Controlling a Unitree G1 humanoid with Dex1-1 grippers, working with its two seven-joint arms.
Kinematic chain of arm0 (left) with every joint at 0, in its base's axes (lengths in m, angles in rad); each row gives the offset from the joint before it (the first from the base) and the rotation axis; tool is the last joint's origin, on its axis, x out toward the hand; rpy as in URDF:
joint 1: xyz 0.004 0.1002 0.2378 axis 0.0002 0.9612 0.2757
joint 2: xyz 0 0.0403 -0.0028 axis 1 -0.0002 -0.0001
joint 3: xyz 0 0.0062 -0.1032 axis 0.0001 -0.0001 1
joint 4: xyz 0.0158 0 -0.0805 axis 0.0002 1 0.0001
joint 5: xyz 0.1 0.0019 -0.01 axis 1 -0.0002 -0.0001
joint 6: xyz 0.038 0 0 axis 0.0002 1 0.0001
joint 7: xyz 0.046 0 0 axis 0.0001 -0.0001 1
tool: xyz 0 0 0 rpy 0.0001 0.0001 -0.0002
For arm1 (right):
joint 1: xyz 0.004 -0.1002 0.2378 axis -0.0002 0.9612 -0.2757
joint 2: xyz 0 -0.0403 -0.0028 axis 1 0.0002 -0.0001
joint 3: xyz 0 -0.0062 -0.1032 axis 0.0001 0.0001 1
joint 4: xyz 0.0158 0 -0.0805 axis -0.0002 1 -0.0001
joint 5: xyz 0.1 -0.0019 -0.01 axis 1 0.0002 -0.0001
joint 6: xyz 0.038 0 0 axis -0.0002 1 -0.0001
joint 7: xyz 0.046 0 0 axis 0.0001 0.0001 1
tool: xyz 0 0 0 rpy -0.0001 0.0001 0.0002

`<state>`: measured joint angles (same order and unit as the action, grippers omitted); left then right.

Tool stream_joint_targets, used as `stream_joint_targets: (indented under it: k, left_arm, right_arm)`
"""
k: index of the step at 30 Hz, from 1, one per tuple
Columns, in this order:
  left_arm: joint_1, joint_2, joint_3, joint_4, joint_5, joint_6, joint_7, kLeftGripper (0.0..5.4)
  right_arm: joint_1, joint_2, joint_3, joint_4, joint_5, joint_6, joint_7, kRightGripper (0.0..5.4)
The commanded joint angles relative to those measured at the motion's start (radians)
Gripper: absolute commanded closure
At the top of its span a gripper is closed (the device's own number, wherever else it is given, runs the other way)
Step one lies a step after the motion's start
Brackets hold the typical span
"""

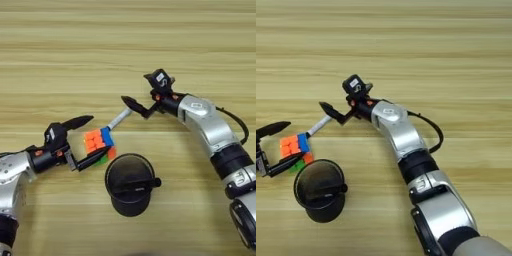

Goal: Move the objects on the table

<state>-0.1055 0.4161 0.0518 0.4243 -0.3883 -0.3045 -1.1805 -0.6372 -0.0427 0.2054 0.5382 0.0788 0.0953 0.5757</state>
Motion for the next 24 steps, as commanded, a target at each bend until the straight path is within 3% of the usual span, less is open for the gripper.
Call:
stream_joint_targets:
  k: [1,7,13,24]
  left_arm:
    - [-0.008,0.000,-0.004,0.002,0.013,-0.012,0.003,0.03]
    - [-0.006,-0.009,-0.003,-0.001,0.002,-0.010,-0.001,0.03]
    - [-0.002,-0.034,0.021,-0.024,-0.049,0.001,-0.001,0.03]
    - [-0.005,-0.044,0.029,-0.035,-0.050,-0.003,0.017,0.03]
  right_arm:
    - [-0.025,0.014,0.032,0.019,-0.014,0.021,0.047,0.00]
    - [-0.061,0.053,0.054,0.108,-0.065,0.002,0.012,0.00]
    - [-0.098,0.101,0.065,0.220,-0.099,-0.011,-0.014,0.00]
    - [-0.178,0.185,0.045,0.440,-0.120,-0.087,-0.053,0.00]
